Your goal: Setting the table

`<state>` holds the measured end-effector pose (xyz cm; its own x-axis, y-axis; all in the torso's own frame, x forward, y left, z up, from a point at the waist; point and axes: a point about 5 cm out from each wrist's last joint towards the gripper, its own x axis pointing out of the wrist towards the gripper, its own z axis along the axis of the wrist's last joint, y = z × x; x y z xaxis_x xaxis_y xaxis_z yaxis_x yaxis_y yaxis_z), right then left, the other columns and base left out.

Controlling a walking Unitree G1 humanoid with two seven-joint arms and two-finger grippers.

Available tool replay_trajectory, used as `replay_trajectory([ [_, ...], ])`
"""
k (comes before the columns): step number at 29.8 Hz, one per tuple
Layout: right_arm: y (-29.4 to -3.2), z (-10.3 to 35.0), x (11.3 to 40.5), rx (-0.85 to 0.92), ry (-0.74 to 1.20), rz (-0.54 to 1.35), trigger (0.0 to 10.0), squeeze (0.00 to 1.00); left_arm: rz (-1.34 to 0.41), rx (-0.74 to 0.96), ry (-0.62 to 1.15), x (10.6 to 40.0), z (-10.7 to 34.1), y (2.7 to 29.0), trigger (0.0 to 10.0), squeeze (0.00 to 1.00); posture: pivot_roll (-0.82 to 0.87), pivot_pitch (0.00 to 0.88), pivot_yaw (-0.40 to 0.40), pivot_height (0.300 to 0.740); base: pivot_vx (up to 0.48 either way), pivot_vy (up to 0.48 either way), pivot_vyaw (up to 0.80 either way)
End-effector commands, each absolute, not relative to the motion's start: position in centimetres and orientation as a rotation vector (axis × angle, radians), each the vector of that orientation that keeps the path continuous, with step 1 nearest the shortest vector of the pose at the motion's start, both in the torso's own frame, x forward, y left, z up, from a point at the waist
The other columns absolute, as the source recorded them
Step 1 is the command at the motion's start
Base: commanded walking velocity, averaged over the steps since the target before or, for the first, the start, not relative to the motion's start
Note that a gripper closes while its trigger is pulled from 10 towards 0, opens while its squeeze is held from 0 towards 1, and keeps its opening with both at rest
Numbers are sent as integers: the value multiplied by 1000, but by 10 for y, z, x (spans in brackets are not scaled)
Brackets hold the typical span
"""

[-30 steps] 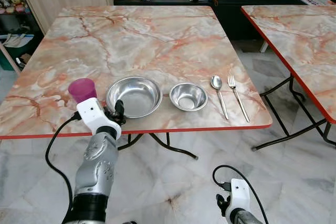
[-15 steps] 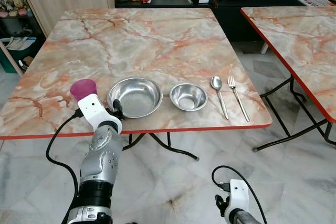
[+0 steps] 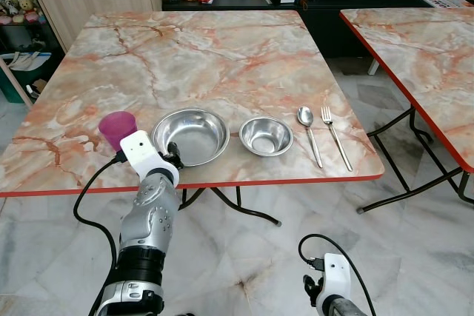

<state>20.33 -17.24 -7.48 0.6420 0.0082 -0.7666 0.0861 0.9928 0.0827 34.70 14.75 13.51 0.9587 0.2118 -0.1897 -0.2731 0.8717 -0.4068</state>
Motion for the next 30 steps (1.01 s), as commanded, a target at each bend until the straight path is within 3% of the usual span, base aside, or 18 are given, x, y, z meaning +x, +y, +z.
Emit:
replay_trajectory([
  [1, -173, -77, 199, 126, 878, -61, 10000, 0, 270, -409, 159, 351, 137, 145, 10000, 0, 99, 109, -5, 740, 0, 0, 0],
  [9, -172, -77, 200, 133, 877, -61, 10000, 0, 279, -382, 187, 354, 137, 142, 10000, 0, 97, 108, -5, 740, 0, 0, 0],
  [10, -173, -77, 199, 134, 878, -61, 10000, 0, 282, -379, 187, 354, 137, 142, 3098, 0, 97, 109, -4, 740, 0, 0, 0],
  [11, -173, -77, 199, 135, 878, -60, 10000, 0, 284, -381, 192, 354, 136, 142, 2235, 0, 100, 109, -5, 740, 0, 0, 0],
  [12, -173, -77, 199, 135, 879, -60, 10000, 0, 286, -374, 194, 354, 136, 143, 5608, 0, 100, 109, -5, 740, 0, 0, 0],
  [14, -173, -77, 199, 135, 879, -60, 10000, 0, 287, -369, 196, 354, 136, 143, 5608, 0, 100, 109, -5, 740, 0, 0, 0],
  [15, -173, -77, 200, 136, 879, -59, 10000, 0, 287, -366, 196, 354, 136, 143, 9608, 0, 100, 110, -6, 740, 0, 0, 0],
  [16, -173, -77, 199, 136, 880, -58, 10000, 0, 290, -363, 197, 353, 135, 144, 10000, 0, 101, 110, -7, 740, 0, 0, 0],
  [29, -173, -76, 201, 136, 877, -52, 10000, 0, 297, -390, 268, 352, 126, 143, 10000, 0, 103, 108, -9, 740, 0, 0, 0],
  [30, -173, -76, 201, 136, 877, -52, 10000, 0, 298, -387, 272, 352, 126, 143, 824, 0, 102, 109, -10, 740, 0, 0, 0],
])
